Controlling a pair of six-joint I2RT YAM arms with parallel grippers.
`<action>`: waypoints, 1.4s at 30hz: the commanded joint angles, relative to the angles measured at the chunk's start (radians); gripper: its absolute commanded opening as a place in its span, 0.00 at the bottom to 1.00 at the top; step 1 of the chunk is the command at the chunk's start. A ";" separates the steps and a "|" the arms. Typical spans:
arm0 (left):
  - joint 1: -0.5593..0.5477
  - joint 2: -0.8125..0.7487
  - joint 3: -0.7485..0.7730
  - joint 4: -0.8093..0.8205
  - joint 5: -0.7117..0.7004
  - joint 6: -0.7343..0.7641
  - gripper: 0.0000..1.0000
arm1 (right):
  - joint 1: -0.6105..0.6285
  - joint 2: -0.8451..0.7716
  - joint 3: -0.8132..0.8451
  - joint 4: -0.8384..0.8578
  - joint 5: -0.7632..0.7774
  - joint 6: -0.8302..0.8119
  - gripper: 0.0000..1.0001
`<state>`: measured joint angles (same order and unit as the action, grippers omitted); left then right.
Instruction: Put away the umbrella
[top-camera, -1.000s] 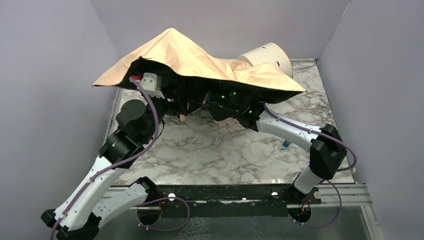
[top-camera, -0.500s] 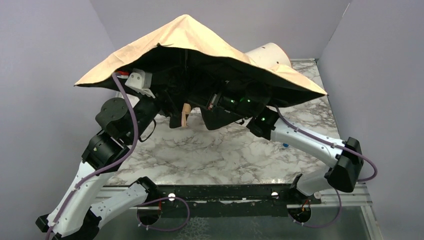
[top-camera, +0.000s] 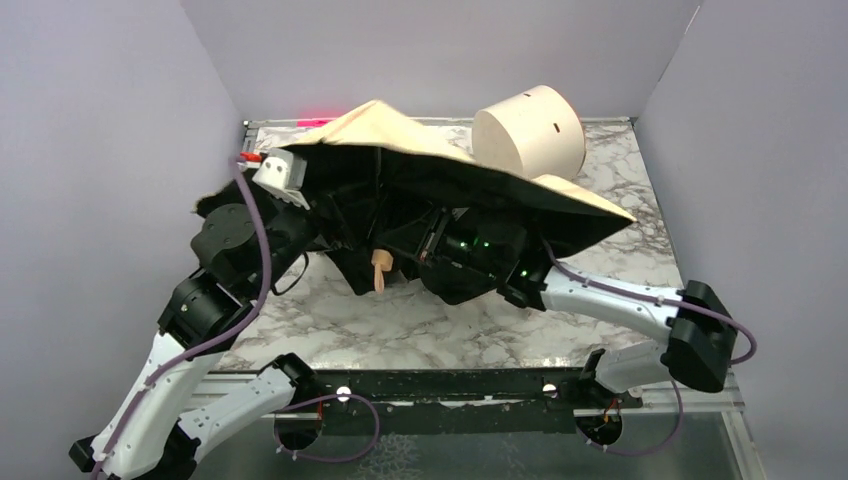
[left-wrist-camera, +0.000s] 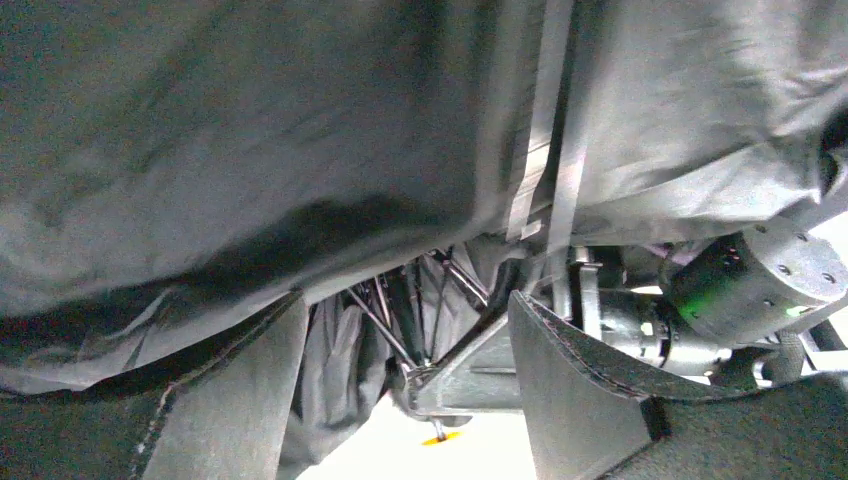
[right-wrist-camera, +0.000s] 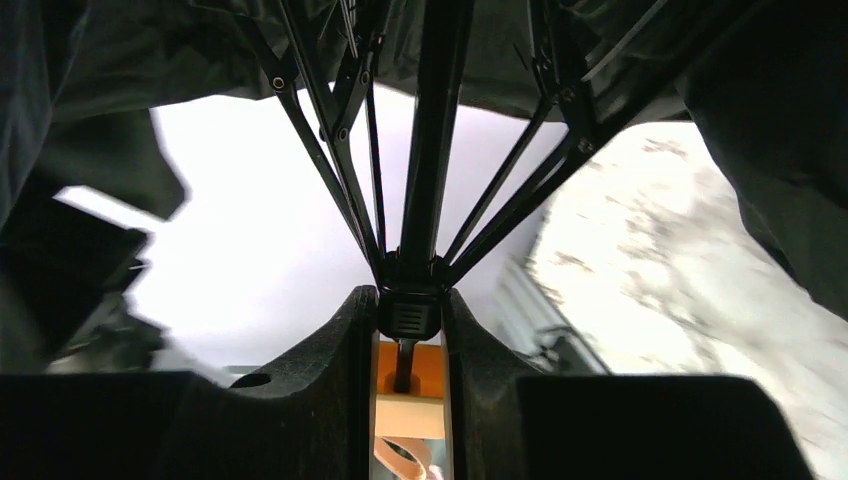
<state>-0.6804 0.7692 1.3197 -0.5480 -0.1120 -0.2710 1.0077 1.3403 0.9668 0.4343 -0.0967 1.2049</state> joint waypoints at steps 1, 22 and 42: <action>0.003 -0.029 -0.133 -0.038 -0.015 -0.035 0.73 | -0.015 0.080 -0.115 0.161 0.034 -0.064 0.01; 0.004 -0.108 -0.378 -0.056 -0.229 -0.070 0.95 | -0.159 0.525 -0.077 0.427 -0.118 -0.114 0.33; 0.004 0.134 -0.408 0.150 -0.292 -0.023 0.94 | -0.159 0.334 -0.353 0.302 -0.160 -0.188 0.85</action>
<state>-0.6800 0.8871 0.8799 -0.4969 -0.4068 -0.3317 0.8433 1.7592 0.6224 0.7872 -0.2367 1.0565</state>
